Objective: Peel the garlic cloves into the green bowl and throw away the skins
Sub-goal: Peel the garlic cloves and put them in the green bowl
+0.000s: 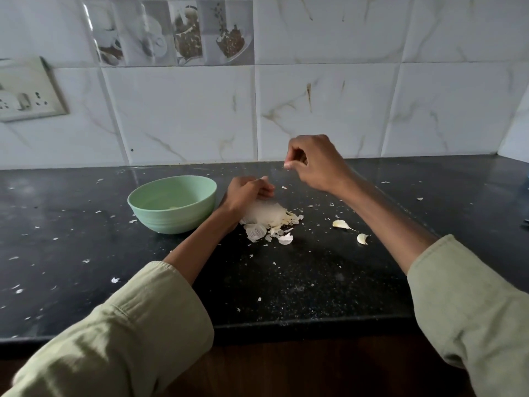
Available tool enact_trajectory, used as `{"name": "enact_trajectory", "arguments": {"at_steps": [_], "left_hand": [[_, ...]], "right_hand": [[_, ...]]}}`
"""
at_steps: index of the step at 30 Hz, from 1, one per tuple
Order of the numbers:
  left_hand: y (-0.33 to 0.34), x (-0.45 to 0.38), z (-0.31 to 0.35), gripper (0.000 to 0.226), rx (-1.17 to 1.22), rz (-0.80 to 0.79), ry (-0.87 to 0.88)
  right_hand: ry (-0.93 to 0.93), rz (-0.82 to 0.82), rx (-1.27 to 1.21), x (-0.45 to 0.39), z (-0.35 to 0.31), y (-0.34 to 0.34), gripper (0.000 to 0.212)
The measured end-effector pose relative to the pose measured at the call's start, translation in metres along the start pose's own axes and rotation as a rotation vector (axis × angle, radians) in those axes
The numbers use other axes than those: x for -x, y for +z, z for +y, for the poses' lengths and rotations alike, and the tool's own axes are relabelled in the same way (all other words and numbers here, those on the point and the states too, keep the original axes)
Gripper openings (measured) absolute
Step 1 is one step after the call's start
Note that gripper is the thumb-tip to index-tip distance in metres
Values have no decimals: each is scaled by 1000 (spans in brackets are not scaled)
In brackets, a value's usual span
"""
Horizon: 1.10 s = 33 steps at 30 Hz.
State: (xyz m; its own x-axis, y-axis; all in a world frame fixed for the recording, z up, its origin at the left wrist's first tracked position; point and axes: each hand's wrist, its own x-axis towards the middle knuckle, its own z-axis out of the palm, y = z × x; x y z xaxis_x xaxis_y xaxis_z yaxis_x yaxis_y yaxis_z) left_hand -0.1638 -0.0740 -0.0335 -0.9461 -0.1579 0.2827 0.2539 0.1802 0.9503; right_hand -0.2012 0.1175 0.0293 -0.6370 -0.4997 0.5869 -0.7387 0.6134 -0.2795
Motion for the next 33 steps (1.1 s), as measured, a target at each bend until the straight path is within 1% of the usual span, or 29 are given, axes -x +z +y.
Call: {"name": "enact_trajectory", "arguments": {"at_steps": [3, 4, 5, 7, 8, 9, 10, 11, 12, 13, 14, 16, 17, 18, 21, 23, 25, 27, 29, 33], "left_hand": [[2, 2, 0, 25, -24, -6, 3], [2, 2, -1, 23, -39, -12, 4], [2, 2, -2, 21, -49, -15, 3], [1, 1, -3, 18, -70, -18, 8], [0, 1, -3, 17, -78, -18, 11], [0, 1, -3, 17, -80, -17, 9], [0, 2, -2, 18, -77, -13, 7], [1, 2, -2, 19, -74, -9, 8], [2, 3, -1, 20, -74, -8, 9], [3, 4, -1, 20, -78, -11, 11], [3, 4, -1, 20, -82, -12, 14], [2, 3, -1, 20, -94, -14, 13], [2, 3, -1, 19, -97, -18, 11], [1, 3, -1, 19, -97, -19, 9], [0, 4, -1, 16, -140, -19, 23], [0, 5, -1, 18, -165, -23, 42], [-1, 6, -1, 23, -162, -45, 64], [-1, 9, 3, 25, -162, -51, 86], [-2, 11, 5, 23, -143, -47, 103], [-4, 11, 6, 17, -100, -38, 102]], "right_hand": [[81, -389, 155, 5, -2, 20, 28], [97, -437, 172, 6, 0, 24, 30], [102, -437, 175, 7, 0, 23, 30], [109, -389, 141, 6, -1, 18, 24], [113, -328, 95, 4, -2, 14, 17], [108, -228, 26, 4, -2, 10, 11], [88, -93, -50, 5, -4, 5, 7], [65, 60, -122, 5, -4, 3, 8], [54, 161, -173, 4, -2, 2, 12], [52, 147, -176, 2, 2, 2, 16], [64, -9, -127, 1, 4, 4, 21], [107, -488, 67, 2, 4, 16, 25], [115, -603, 131, 2, 6, 19, 26], [112, -625, 157, 1, 6, 19, 27], [116, -516, 89, 0, 10, 19, 25], [185, -427, -122, 6, 14, 21, 15], [256, -290, -371, 10, 12, 20, 4], [317, -193, -588, 10, 7, 14, 10], [338, -178, -719, 8, 3, 11, 17], [349, -200, -736, 9, 0, 12, 18]]}}
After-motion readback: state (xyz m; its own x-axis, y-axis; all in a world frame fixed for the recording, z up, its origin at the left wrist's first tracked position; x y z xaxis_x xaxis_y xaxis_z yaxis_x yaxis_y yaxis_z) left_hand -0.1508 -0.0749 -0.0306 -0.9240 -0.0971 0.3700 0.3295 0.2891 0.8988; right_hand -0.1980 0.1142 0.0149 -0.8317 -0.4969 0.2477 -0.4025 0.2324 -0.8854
